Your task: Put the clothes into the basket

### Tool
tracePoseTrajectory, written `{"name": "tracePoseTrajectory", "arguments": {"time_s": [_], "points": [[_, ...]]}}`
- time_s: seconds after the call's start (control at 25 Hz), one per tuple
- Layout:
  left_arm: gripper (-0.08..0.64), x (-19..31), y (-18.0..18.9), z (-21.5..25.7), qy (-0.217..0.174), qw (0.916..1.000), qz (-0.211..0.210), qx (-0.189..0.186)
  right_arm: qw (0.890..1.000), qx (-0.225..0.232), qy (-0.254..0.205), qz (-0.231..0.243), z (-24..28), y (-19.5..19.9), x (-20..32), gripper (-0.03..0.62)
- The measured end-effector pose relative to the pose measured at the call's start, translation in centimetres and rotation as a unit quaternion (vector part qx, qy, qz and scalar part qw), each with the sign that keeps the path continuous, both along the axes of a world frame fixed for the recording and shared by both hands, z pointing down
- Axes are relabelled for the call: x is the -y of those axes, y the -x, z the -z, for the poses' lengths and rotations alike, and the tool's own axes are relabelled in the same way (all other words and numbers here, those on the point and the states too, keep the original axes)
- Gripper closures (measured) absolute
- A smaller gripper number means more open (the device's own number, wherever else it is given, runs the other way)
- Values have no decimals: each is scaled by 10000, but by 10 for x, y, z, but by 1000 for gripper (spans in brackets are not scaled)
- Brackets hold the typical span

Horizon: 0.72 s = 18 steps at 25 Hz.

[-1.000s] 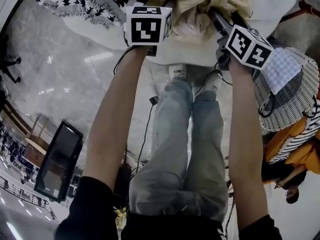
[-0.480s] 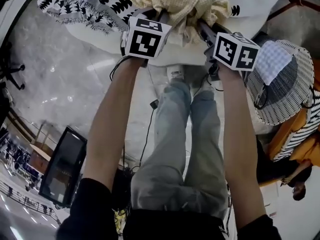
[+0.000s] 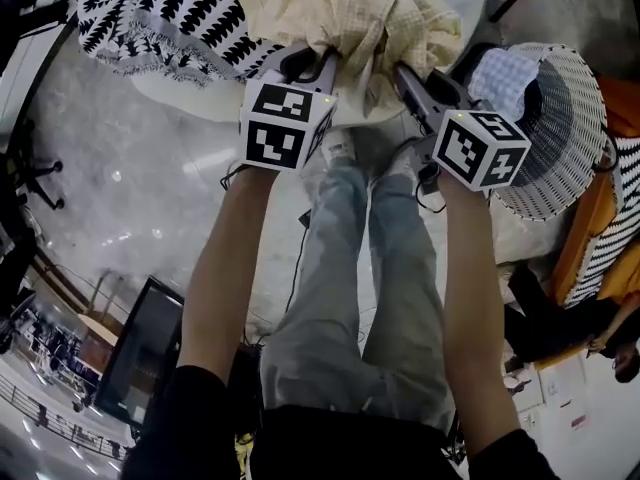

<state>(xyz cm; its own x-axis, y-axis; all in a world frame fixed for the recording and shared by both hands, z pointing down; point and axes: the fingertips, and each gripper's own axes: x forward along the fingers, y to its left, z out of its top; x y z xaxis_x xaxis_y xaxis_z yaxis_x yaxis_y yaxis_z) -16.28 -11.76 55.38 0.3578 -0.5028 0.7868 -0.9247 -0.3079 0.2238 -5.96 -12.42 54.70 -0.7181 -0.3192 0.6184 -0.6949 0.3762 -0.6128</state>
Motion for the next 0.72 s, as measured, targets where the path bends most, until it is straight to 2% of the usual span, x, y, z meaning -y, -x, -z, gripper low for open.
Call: {"name": "tracePoseTrajectory", "arguments": {"time_s": [0.32, 0.56, 0.72], "points": [[514, 3, -86, 85, -724, 9960, -517, -128, 9955, 459, -514, -649, 74, -78, -7, 528], [514, 9, -149, 143, -1125, 9872, -1123, -116, 9874, 528, -1024, -1088, 133, -141, -8, 528], [514, 10, -209, 179, -1278, 9796, -1543, -134, 9797, 476, -1207, -1528, 166, -201, -14, 528]]}}
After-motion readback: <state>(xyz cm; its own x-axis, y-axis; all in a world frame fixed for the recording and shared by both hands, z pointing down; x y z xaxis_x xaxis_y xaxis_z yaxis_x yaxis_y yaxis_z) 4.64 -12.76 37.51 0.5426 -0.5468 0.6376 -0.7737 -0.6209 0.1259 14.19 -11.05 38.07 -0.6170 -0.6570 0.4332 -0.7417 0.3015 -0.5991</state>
